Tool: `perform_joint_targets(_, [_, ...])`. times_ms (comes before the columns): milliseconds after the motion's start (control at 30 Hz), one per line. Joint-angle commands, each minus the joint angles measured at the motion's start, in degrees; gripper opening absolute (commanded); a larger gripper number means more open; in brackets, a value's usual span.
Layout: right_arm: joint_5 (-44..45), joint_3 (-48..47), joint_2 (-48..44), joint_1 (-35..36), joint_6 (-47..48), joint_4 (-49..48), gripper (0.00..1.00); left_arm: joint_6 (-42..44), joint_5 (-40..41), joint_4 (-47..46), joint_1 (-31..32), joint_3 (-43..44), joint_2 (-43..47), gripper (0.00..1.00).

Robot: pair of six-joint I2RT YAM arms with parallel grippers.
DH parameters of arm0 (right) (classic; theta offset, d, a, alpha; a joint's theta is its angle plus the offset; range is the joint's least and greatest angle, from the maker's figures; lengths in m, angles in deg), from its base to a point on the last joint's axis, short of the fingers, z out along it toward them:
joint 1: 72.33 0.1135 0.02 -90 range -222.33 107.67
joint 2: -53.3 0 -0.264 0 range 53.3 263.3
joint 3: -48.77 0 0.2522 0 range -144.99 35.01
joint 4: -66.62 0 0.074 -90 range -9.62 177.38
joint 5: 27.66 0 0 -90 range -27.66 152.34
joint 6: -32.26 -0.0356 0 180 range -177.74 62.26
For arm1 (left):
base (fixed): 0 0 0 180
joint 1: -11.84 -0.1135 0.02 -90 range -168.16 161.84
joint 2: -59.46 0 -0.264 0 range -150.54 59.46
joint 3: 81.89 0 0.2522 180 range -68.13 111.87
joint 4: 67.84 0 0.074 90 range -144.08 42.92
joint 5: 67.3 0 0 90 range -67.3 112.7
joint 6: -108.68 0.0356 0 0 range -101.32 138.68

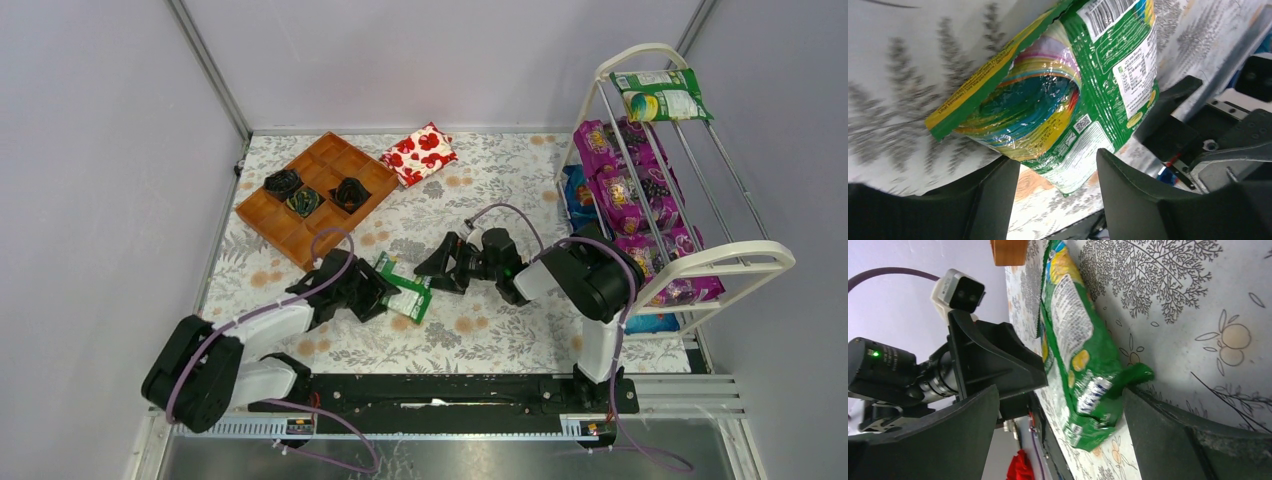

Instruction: Place and organize the candy bags onto the shelf

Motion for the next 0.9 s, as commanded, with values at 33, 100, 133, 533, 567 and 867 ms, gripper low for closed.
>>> perform_joint_targets(33, [0.3, -0.8, 3.8, 1.1, -3.9, -0.6, 1.0, -1.0, -4.5, -7.7, 0.9, -0.7, -9.2, 0.63])
perform_joint_targets(100, [0.3, -1.9, 3.1, 1.0, -3.3, 1.5, 1.0, -0.8, -6.3, -10.2, 1.1, 0.2, -11.7, 0.62])
perform_joint_targets(133, [0.6, -2.3, 2.4, 1.0, -2.7, 2.8, 1.0, -0.6, -6.7, -10.8, 1.3, 0.6, -12.6, 0.62])
perform_joint_targets(533, [6.9, -0.5, -0.2, 1.2, -7.8, -6.5, 1.0, -4.6, -16.6, -23.7, 1.9, 0.2, -20.6, 0.6])
perform_joint_targets(567, [8.0, 0.1, -0.2, 1.3, -8.2, -9.1, 0.99, -5.3, -17.3, -25.0, 2.0, 0.0, -21.0, 0.6])
perform_joint_targets(867, [12.5, -3.2, 4.3, 1.9, -9.9, -15.2, 0.66, -6.6, -18.5, -32.6, 2.4, -3.0, -22.6, 0.57])
